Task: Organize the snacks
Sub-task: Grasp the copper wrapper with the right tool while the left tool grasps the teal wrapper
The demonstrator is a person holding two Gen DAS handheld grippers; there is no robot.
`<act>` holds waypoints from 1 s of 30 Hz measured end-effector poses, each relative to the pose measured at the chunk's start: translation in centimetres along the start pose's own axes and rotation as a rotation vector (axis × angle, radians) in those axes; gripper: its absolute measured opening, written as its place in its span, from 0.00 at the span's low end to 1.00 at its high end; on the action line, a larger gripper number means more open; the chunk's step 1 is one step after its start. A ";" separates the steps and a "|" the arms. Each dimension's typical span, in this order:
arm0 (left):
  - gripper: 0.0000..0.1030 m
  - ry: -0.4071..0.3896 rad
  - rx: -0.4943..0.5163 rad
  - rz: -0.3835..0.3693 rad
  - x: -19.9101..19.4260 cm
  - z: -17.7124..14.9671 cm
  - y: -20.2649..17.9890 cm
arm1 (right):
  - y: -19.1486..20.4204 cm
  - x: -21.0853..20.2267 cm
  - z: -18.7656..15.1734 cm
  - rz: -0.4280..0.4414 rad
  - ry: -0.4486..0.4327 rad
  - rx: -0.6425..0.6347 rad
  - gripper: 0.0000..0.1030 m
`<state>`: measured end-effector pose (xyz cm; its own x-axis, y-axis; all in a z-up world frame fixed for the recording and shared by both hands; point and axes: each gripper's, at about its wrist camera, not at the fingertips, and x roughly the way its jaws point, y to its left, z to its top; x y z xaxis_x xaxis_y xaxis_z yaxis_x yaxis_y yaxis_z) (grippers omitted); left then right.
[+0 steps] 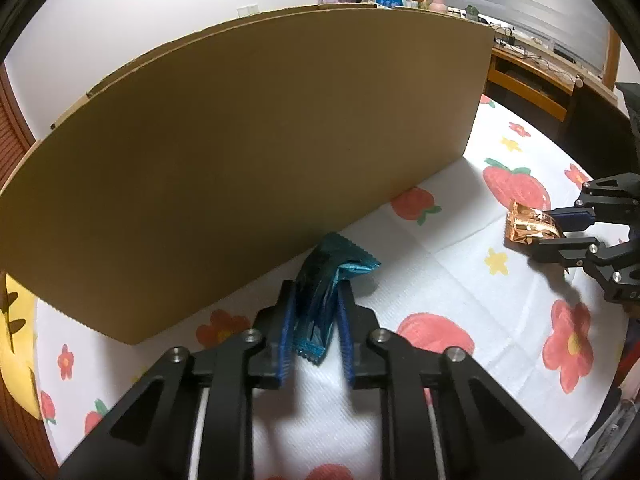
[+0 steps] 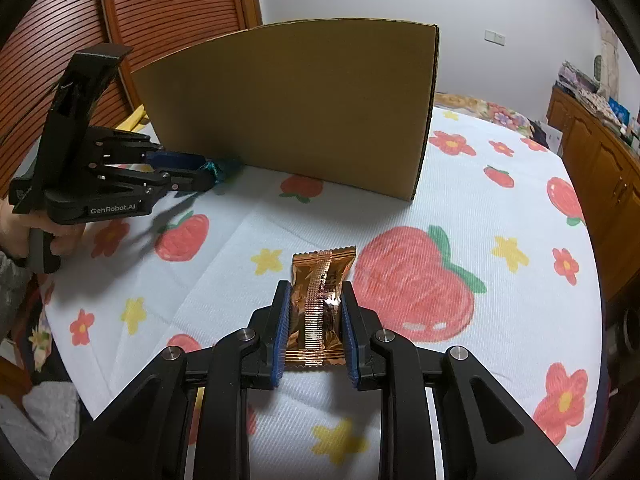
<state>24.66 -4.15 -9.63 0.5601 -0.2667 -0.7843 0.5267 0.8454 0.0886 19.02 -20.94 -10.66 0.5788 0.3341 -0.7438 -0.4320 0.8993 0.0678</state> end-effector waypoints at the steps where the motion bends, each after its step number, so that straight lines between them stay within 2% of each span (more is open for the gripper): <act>1: 0.15 -0.004 -0.010 0.000 -0.2 -0.2 0.1 | 0.0 0.0 0.0 0.000 0.000 0.000 0.21; 17: 0.14 -0.077 -0.072 -0.027 -3.6 -2.2 -1.2 | 0.1 0.0 0.0 -0.004 -0.003 0.000 0.21; 30: 0.13 -0.160 -0.122 -0.035 -7.0 -2.4 -1.1 | 0.4 -0.6 -0.5 -0.018 -0.055 -0.011 0.21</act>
<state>18.59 -2.11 -5.73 0.6422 -0.3591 -0.6772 0.4722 0.8813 -0.0195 18.20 -20.89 -10.50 0.6232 0.3333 -0.7075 -0.4290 0.9021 0.0470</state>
